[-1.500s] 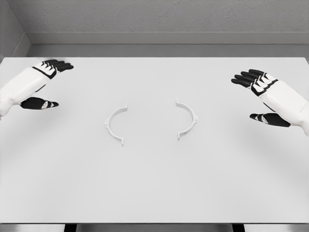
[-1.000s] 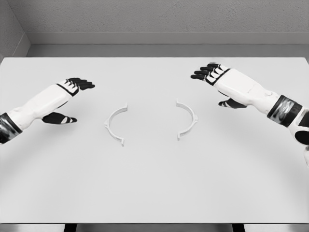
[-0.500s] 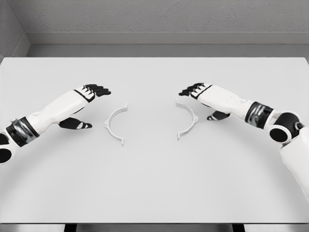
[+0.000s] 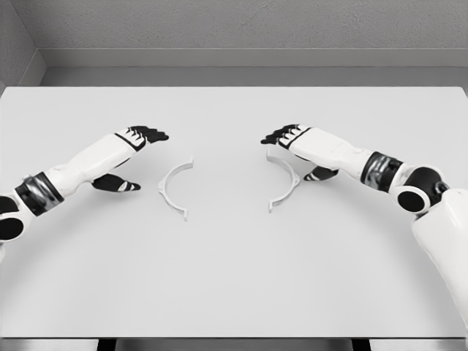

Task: Assemble PVC drainage pipe clamps

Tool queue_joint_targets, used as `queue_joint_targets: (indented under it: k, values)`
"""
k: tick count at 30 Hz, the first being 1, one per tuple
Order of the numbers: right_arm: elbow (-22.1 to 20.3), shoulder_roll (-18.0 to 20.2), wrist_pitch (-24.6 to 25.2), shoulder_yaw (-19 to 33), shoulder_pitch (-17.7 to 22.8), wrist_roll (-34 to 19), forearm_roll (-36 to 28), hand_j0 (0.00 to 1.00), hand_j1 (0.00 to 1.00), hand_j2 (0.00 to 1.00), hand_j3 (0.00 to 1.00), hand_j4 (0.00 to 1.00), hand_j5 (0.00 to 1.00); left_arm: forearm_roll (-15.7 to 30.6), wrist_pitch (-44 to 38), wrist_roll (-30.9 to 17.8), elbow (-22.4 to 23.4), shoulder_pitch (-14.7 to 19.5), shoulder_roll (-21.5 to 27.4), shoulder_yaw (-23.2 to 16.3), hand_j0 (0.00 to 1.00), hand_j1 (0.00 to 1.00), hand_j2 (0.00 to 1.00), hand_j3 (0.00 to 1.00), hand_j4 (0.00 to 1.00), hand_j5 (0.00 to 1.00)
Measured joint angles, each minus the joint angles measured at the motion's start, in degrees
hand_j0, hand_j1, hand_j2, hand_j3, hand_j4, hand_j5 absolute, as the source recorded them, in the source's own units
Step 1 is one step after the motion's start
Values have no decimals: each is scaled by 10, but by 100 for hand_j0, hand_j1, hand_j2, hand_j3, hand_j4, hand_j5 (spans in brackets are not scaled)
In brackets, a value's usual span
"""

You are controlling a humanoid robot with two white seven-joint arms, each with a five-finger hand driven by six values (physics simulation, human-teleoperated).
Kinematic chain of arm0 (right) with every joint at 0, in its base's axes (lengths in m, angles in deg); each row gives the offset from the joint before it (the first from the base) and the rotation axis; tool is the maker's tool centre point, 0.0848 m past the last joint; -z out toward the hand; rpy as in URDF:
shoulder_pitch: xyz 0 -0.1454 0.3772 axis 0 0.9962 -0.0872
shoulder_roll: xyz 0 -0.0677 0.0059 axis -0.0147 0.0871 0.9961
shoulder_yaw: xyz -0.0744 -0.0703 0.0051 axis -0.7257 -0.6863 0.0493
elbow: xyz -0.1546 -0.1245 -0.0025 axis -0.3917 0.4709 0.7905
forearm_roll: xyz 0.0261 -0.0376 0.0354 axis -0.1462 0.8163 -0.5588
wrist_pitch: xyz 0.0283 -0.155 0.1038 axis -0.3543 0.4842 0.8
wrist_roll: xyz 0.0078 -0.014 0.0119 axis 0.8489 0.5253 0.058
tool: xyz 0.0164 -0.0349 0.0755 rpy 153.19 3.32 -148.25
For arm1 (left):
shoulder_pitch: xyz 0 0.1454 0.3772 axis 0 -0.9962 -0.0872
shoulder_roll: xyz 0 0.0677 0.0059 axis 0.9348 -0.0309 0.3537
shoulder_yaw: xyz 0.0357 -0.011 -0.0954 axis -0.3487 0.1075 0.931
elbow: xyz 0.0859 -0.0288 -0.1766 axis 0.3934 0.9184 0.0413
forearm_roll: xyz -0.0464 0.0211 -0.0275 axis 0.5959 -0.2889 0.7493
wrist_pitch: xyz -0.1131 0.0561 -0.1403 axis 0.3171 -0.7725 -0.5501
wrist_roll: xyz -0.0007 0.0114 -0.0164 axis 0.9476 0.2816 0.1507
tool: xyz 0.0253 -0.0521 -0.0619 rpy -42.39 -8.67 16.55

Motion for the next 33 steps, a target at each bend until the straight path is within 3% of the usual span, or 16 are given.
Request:
queue_joint_targets:
  k: [11,33]
  values:
    - [24,-7,0,0,-7,-2,6,100,100,100,100,100,100,0,0,0,16,2,-16,0,100,100,100,100,100,100]
    - [19,-35,0,-17,-20,-10,12,100,100,100,100,100,100,-21,0,0,16,1,-62,-1,100,100,100,100,100,100]
